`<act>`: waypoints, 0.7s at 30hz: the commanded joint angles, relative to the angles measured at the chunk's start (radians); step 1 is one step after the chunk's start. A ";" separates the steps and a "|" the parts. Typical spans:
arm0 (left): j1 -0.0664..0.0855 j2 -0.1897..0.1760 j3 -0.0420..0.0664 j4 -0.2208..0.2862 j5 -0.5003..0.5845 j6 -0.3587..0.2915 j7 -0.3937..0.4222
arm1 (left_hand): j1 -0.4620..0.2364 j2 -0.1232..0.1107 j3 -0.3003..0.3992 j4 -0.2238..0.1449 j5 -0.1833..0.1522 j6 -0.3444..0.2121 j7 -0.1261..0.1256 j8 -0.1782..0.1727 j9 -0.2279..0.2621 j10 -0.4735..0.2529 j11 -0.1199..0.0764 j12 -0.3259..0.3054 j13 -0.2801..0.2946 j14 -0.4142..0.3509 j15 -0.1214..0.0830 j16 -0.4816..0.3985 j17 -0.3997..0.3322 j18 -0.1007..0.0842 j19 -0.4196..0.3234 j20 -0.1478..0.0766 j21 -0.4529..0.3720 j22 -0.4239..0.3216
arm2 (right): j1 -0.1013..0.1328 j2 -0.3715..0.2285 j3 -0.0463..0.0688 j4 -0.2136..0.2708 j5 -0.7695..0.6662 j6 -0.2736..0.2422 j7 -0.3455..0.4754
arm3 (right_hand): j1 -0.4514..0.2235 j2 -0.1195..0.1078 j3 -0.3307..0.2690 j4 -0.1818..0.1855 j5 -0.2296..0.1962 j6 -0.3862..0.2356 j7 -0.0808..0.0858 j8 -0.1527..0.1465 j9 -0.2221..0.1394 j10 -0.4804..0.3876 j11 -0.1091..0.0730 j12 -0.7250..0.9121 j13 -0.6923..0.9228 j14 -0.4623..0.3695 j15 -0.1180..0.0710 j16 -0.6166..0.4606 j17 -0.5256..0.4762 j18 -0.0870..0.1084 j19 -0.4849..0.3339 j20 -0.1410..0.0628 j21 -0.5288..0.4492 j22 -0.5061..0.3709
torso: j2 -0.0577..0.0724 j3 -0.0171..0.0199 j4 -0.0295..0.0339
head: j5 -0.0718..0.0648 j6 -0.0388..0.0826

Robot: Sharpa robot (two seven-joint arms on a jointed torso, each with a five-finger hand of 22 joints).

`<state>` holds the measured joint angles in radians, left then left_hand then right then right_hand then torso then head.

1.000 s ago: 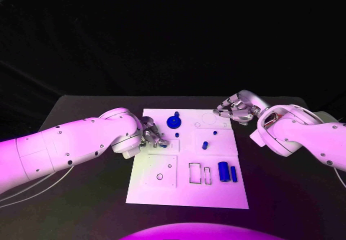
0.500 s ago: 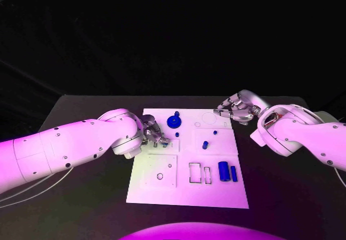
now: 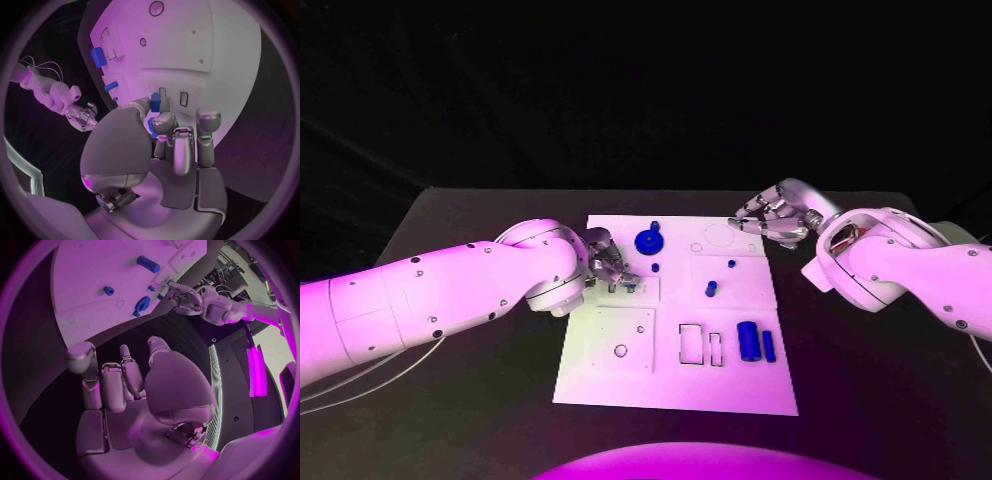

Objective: Assemble the parts on the task board

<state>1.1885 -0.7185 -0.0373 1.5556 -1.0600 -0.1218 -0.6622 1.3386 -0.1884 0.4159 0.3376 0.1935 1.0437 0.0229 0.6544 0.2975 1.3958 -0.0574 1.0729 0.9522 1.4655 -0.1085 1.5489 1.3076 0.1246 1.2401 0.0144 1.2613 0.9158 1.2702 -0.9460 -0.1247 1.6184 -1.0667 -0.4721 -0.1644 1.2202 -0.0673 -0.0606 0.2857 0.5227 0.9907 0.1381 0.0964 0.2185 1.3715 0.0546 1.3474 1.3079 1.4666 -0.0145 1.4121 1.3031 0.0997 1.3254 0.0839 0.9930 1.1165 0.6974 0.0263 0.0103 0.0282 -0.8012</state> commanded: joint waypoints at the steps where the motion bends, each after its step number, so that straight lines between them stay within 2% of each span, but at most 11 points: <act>1: -0.003 0.005 -0.001 -0.001 -0.039 -0.014 0.007 | 0.016 0.014 0.110 -0.105 0.007 0.006 -0.014 0.007 0.002 0.006 -0.001 0.008 0.003 0.096 0.002 0.006 0.227 -0.001 0.008 -0.001 0.005 0.001 | -0.001 0.001 0.000 0.001 -0.006 0.003 0.009 | 0.002 0.008 -0.006 0.000 0.004 0.004 -0.003 0.003 0.001 0.002 -0.002 0.005 0.023 0.045 -0.008 -0.005 0.001 0.019 0.006 0.000 -0.001 0.001 | 0.000 0.0002 -0.0004 | 0.001 -0.002; 8: -0.008 0.012 -0.004 -0.009 -0.057 -0.018 0.005 | 0.011 0.014 0.110 -0.103 0.007 0.008 -0.015 0.012 0.005 0.008 -0.002 0.007 0.000 0.097 0.002 0.007 0.231 -0.001 0.008 -0.001 0.005 0.001 | -0.001 0.001 0.000 0.001 -0.006 0.003 0.009 | 0.002 0.008 -0.006 0.000 0.004 0.004 -0.003 0.003 0.001 0.002 -0.002 0.005 0.023 0.045 -0.008 -0.005 0.001 0.019 0.006 0.000 -0.001 0.001 | 0.001 0.0004 -0.0011 | 0.003 -0.002; 21: -0.010 0.017 -0.009 -0.017 -0.060 0.023 -0.009 | 0.000 0.007 0.101 -0.100 0.004 0.009 -0.017 0.019 0.007 0.009 -0.003 0.006 -0.002 0.097 0.001 0.007 0.230 -0.001 0.008 -0.002 0.004 0.001 | -0.002 0.000 0.000 0.002 -0.006 0.004 0.009 | 0.002 0.008 -0.006 0.000 0.004 0.004 -0.003 0.003 0.001 0.002 -0.002 0.005 0.023 0.045 -0.008 -0.005 0.001 0.019 0.006 0.000 -0.001 0.001 | 0.000 -0.0003 -0.0004 | 0.005 -0.006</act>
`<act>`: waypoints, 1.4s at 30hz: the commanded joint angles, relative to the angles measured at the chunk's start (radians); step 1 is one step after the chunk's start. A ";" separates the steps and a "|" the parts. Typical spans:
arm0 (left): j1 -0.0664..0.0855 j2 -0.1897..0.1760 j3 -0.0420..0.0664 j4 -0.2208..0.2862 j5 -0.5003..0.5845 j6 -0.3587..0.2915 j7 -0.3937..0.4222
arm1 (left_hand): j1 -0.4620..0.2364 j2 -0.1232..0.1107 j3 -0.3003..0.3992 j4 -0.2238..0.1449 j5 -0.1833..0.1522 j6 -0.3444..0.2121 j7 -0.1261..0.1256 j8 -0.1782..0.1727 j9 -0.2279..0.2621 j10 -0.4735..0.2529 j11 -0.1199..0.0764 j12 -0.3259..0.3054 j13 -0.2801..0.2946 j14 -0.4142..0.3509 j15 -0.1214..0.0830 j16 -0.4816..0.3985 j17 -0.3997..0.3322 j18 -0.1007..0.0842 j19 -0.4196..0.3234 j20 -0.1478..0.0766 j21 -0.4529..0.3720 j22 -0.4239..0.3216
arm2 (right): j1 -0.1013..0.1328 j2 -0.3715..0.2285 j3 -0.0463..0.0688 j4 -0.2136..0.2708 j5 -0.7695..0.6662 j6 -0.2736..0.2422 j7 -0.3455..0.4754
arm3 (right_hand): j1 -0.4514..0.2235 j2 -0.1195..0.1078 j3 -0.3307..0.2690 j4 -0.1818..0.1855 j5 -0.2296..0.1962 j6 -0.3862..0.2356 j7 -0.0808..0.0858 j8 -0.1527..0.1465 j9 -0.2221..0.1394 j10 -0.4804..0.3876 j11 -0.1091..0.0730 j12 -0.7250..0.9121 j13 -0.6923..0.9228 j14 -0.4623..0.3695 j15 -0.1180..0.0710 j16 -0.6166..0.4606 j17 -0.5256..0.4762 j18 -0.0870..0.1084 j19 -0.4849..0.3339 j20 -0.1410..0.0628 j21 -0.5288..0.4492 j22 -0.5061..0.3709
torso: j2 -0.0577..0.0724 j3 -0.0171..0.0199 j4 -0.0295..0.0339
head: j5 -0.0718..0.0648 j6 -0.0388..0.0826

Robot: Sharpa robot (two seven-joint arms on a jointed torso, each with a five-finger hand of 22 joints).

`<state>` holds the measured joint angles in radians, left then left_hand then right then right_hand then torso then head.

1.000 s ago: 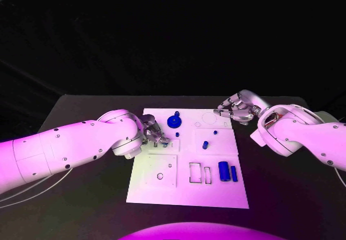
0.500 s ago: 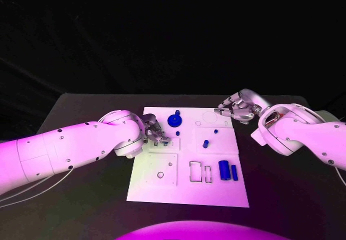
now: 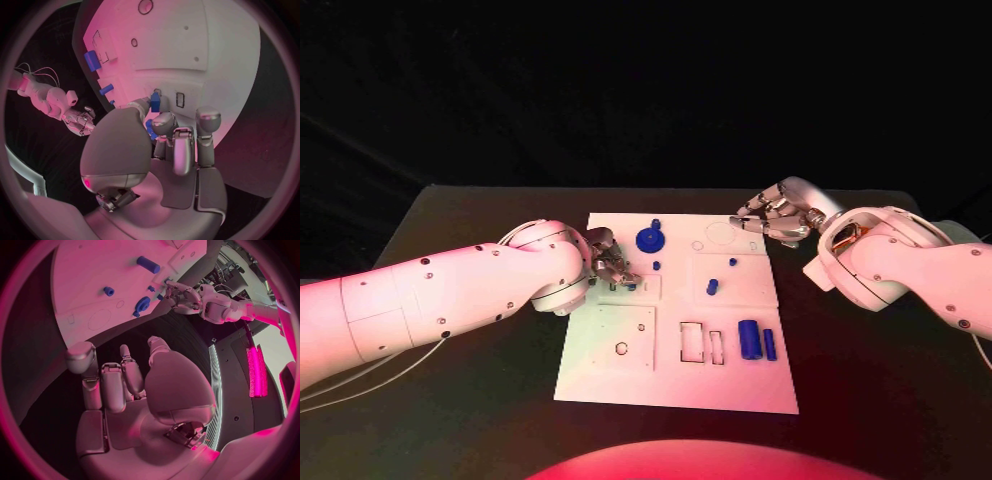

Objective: Assemble the parts on the task board

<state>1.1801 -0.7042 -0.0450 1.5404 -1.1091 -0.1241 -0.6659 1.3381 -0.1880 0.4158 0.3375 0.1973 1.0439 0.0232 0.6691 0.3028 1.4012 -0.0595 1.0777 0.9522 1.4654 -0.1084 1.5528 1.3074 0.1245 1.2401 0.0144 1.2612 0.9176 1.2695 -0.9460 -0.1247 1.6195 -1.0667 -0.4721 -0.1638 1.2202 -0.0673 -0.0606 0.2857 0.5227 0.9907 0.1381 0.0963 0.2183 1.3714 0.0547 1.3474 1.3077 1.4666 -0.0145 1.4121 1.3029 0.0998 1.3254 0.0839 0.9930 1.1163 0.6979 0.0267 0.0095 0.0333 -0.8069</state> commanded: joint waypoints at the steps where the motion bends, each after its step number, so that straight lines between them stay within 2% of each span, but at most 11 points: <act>1: -0.001 0.003 -0.001 -0.002 -0.011 0.028 -0.007 | 0.000 0.007 0.101 -0.100 0.000 0.008 -0.017 0.004 0.002 0.004 -0.001 0.002 -0.002 0.097 0.001 0.003 0.230 -0.001 0.008 -0.002 0.004 -0.001 | -0.001 0.000 0.000 0.001 -0.006 0.004 0.008 | 0.002 0.008 -0.006 0.000 0.004 0.004 -0.003 0.003 0.001 0.002 -0.002 0.005 0.023 0.045 -0.008 -0.005 0.001 0.019 0.006 0.000 -0.001 0.001 | 0.000 -0.0006 0.0005 | -0.001 -0.001; 22: -0.003 0.001 -0.003 0.001 -0.014 0.070 -0.009 | -0.002 0.000 0.090 -0.105 -0.001 0.008 -0.020 0.010 0.003 0.007 -0.004 0.007 0.004 0.099 -0.001 0.006 0.236 -0.001 0.008 -0.002 0.005 0.002 | -0.001 0.000 0.000 0.001 -0.006 0.005 0.009 | 0.002 0.008 -0.006 0.000 0.004 0.004 -0.003 0.003 0.001 0.002 -0.002 0.005 0.023 0.045 -0.008 -0.005 0.001 0.019 0.006 0.000 -0.001 0.001 | 0.000 0.0000 0.0003 | 0.001 -0.006; 42: -0.003 -0.002 -0.003 0.005 -0.015 0.070 -0.013 | -0.017 -0.003 0.067 -0.102 -0.002 0.014 -0.024 0.020 0.004 0.015 -0.006 0.019 0.016 0.100 -0.002 0.009 0.243 -0.003 0.013 -0.003 0.010 0.011 | -0.001 -0.001 0.000 0.001 -0.005 0.002 0.010 | 0.002 0.010 -0.008 0.000 0.005 0.005 -0.004 0.004 0.002 0.000 -0.003 0.003 0.020 0.045 -0.008 -0.005 0.001 0.020 0.006 0.000 -0.005 -0.001 | 0.000 -0.0005 0.0006 | 0.000 -0.006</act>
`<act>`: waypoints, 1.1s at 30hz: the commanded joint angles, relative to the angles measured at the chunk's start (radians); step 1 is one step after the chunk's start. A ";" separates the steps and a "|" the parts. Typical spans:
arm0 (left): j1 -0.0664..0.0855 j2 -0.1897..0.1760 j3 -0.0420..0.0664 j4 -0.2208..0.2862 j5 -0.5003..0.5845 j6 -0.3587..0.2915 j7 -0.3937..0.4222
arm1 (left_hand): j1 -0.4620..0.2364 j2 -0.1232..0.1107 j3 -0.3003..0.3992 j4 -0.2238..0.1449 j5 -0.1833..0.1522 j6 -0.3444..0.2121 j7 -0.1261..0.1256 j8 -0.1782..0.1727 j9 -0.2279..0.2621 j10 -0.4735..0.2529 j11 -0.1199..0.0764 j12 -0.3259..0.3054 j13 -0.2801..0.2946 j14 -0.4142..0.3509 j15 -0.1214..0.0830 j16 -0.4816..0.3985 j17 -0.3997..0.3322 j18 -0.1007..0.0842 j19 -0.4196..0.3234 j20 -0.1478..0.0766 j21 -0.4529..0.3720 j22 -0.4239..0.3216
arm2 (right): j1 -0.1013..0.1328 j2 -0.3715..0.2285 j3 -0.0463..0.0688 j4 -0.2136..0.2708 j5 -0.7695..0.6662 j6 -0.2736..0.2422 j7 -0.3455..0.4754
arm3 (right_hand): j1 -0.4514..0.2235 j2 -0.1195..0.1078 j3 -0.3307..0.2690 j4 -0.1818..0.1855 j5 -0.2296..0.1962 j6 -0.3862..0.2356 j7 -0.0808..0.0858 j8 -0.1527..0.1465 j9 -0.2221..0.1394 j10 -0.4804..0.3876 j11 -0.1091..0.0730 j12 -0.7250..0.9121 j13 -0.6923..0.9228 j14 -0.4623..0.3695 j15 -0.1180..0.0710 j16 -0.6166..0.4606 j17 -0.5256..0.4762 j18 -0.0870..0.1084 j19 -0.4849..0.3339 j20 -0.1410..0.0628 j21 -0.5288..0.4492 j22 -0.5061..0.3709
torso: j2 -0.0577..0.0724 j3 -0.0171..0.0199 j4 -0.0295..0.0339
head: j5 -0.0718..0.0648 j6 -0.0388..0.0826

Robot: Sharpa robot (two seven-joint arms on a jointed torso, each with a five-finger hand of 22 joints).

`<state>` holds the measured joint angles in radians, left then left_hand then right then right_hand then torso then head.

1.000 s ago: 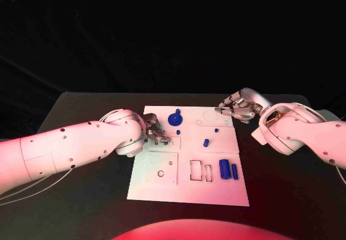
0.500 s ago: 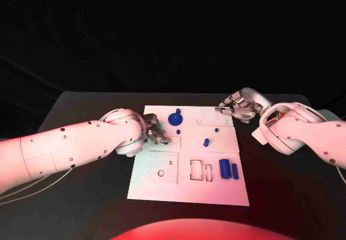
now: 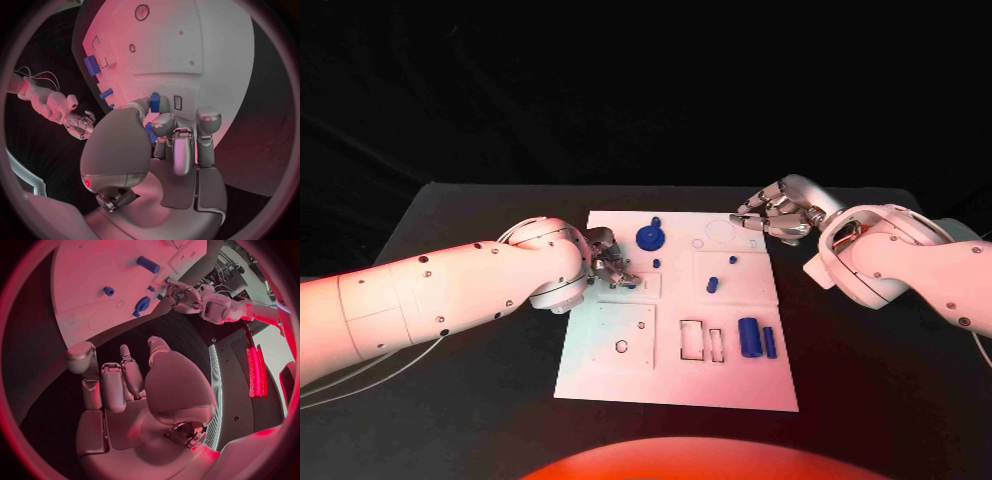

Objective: Assemble the parts on the task board

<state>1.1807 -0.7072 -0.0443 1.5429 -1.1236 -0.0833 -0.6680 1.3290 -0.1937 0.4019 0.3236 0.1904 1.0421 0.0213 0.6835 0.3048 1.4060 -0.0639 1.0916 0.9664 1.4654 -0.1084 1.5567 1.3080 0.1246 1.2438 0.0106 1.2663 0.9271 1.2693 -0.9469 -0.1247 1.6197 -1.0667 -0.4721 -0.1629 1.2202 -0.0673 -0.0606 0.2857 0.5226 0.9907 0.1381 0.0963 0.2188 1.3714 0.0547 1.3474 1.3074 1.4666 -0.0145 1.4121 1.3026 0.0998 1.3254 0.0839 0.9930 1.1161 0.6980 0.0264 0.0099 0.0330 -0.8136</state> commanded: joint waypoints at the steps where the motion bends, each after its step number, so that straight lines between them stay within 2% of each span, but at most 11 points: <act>1: -0.004 0.001 -0.003 0.003 -0.001 0.029 -0.011 | -0.015 0.003 0.071 -0.084 0.005 0.017 -0.023 0.007 0.002 0.011 -0.003 0.006 0.003 0.100 -0.003 0.005 0.243 -0.003 0.010 0.001 0.006 0.003 | -0.001 0.000 0.000 0.000 -0.005 0.001 0.009 | 0.002 0.010 -0.008 0.000 0.005 0.005 -0.004 0.004 0.001 0.000 -0.003 0.003 0.021 0.045 -0.008 -0.005 0.001 0.020 0.006 0.000 -0.005 -0.001 | 0.000 -0.0002 0.0003 | 0.000 0.001; 11: -0.004 0.005 -0.003 0.001 0.001 0.025 -0.013 | -0.076 0.007 -0.015 -0.037 0.006 0.025 -0.028 0.013 -0.007 0.014 -0.006 0.011 0.008 0.101 -0.006 0.007 0.246 -0.005 0.016 -0.005 0.012 0.014 | -0.001 0.001 0.000 0.000 -0.004 0.000 0.009 | 0.002 0.010 -0.008 0.000 0.005 0.005 -0.004 0.004 0.001 0.000 -0.003 0.003 0.021 0.045 -0.008 -0.005 0.001 0.020 0.006 0.000 -0.005 -0.001 | 0.000 0.0004 -0.0007 | 0.001 -0.002; 24: -0.004 0.009 -0.003 -0.001 0.002 0.019 -0.017 | -0.109 0.019 -0.060 -0.032 0.008 0.030 -0.028 0.012 -0.015 0.015 -0.006 0.014 0.011 0.102 -0.007 0.008 0.248 -0.005 0.018 -0.007 0.014 0.018 | -0.001 0.001 0.000 0.000 -0.004 0.000 0.010 | 0.002 0.010 -0.008 0.001 0.005 0.005 -0.004 0.004 0.001 -0.002 -0.003 0.002 0.019 0.045 -0.008 -0.006 -0.001 0.020 0.006 0.000 -0.006 -0.002 | 0.000 0.0009 -0.0005 | 0.000 -0.002; 33: -0.004 0.010 -0.003 -0.001 0.000 0.020 -0.018 | -0.126 0.017 -0.093 -0.031 0.008 0.034 -0.029 0.011 -0.020 0.015 -0.007 0.015 0.012 0.102 -0.007 0.008 0.249 -0.006 0.018 -0.007 0.015 0.020 | -0.001 0.002 0.000 -0.001 -0.004 0.000 0.010 | 0.002 0.010 -0.008 0.001 0.005 0.005 -0.004 0.004 0.001 -0.002 -0.003 0.002 0.019 0.045 -0.008 -0.006 -0.001 0.020 0.006 0.000 -0.006 -0.002 | -0.001 0.0006 -0.0008 | 0.000 -0.004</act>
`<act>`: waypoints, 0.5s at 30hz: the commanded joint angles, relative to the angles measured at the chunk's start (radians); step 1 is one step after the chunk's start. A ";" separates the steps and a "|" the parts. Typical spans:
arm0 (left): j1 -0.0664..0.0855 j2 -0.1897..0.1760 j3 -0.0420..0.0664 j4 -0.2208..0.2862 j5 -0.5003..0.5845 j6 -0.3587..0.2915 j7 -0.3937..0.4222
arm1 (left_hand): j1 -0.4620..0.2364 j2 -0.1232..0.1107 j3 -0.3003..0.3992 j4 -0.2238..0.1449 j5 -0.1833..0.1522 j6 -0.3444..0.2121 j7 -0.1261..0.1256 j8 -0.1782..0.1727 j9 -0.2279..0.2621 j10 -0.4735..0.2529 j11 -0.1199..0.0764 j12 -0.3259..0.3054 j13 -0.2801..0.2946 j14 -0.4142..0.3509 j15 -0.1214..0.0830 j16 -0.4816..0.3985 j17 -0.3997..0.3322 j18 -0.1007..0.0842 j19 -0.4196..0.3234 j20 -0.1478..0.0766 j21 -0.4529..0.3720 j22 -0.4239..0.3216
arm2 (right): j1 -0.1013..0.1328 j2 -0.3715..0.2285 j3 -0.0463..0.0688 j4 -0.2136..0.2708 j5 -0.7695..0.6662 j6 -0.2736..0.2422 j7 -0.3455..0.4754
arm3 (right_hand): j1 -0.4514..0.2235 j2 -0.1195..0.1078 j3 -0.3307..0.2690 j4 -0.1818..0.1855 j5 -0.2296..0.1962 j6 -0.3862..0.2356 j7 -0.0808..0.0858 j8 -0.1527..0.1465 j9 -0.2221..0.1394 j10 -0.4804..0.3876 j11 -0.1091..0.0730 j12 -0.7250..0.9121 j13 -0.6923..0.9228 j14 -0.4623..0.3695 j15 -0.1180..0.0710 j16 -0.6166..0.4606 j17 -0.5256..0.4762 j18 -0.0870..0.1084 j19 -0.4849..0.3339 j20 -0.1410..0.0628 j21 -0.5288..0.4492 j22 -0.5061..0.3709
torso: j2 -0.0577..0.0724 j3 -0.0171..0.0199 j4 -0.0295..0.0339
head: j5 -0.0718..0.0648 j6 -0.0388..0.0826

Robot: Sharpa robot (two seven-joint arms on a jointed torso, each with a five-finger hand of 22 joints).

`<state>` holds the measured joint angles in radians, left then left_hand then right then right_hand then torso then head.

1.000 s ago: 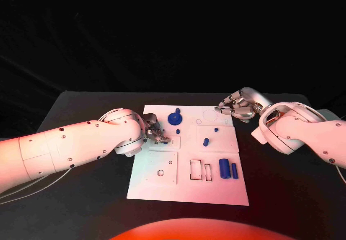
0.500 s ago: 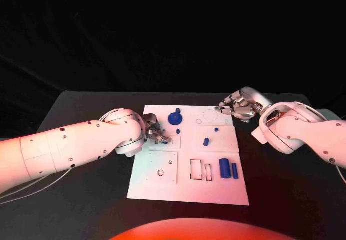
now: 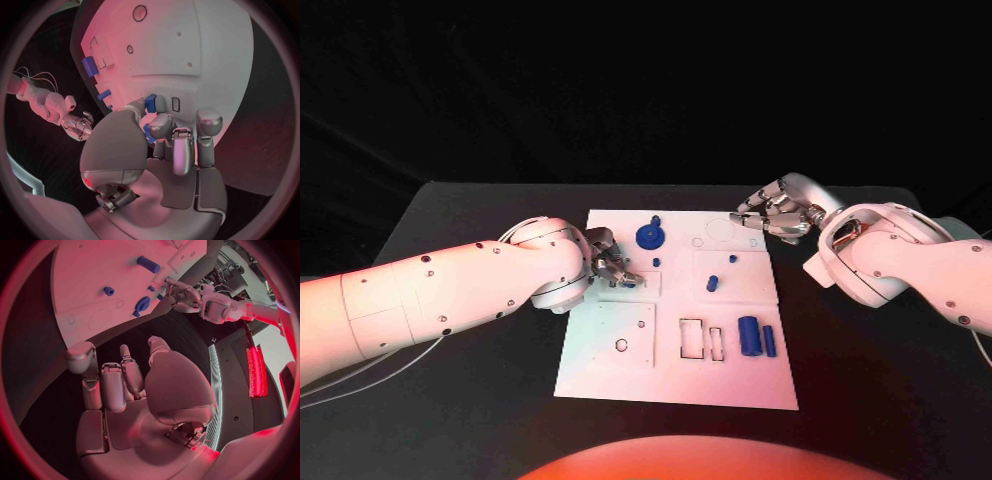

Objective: Assemble the parts on the task board

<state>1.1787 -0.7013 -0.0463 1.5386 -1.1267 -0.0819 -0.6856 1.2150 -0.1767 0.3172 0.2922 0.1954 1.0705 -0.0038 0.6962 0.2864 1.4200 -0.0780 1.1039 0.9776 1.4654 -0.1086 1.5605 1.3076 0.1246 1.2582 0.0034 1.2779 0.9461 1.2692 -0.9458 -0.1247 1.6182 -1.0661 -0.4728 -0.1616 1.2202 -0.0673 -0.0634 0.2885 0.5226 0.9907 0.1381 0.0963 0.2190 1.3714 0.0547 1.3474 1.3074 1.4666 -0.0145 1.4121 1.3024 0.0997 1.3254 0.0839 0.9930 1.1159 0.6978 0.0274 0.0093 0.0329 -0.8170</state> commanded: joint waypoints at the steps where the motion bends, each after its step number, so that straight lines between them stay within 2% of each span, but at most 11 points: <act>1: -0.002 0.004 -0.001 0.003 0.003 0.018 0.000 | -0.015 0.001 -0.013 0.000 0.003 0.006 -0.004 -0.002 -0.003 0.002 0.007 0.003 0.001 0.102 -0.007 0.004 0.249 -0.006 0.004 0.000 0.003 0.001 | -0.001 0.001 0.000 0.000 -0.005 0.001 0.008 | 0.002 0.010 -0.006 -0.002 0.005 0.005 -0.004 0.004 0.001 -0.002 -0.003 0.002 0.019 0.045 -0.008 -0.006 0.000 0.020 0.006 0.000 -0.006 -0.002 | 0.000 -0.0004 0.0000 | 0.000 0.000; 15: -0.001 0.006 0.000 -0.002 0.001 0.008 -0.001 | -0.077 0.026 -0.094 0.003 0.005 0.016 -0.004 -0.007 -0.017 0.004 0.007 0.007 0.004 0.103 -0.007 0.005 0.252 -0.007 0.007 -0.001 0.006 0.007 | -0.001 0.000 0.000 0.001 -0.005 -0.001 0.009 | 0.001 0.010 -0.007 -0.002 0.005 0.005 -0.004 0.004 0.001 0.000 -0.003 0.003 0.021 0.045 -0.008 -0.006 0.000 0.020 0.006 0.000 -0.006 -0.001 | 0.000 -0.0006 0.0003 | -0.003 0.002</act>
<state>1.1775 -0.6979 -0.0466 1.5359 -1.1267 -0.0815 -0.6876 1.1467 -0.1470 0.2258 0.2948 0.1955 1.0793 -0.0057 0.6946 0.2697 1.4235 -0.0747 1.1040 0.9807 1.4654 -0.1086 1.5605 1.3075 0.1246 1.2582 0.0035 1.2779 0.9517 1.2691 -0.9460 -0.1247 1.6186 -1.0659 -0.4732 -0.1609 1.2202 -0.0673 -0.0634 0.2885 0.5226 0.9907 0.1381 0.0963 0.2189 1.3714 0.0547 1.3474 1.3073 1.4666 -0.0145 1.4121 1.3023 0.0998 1.3254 0.0839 0.9930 1.1159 0.6975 0.0266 0.0093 0.0307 -0.8157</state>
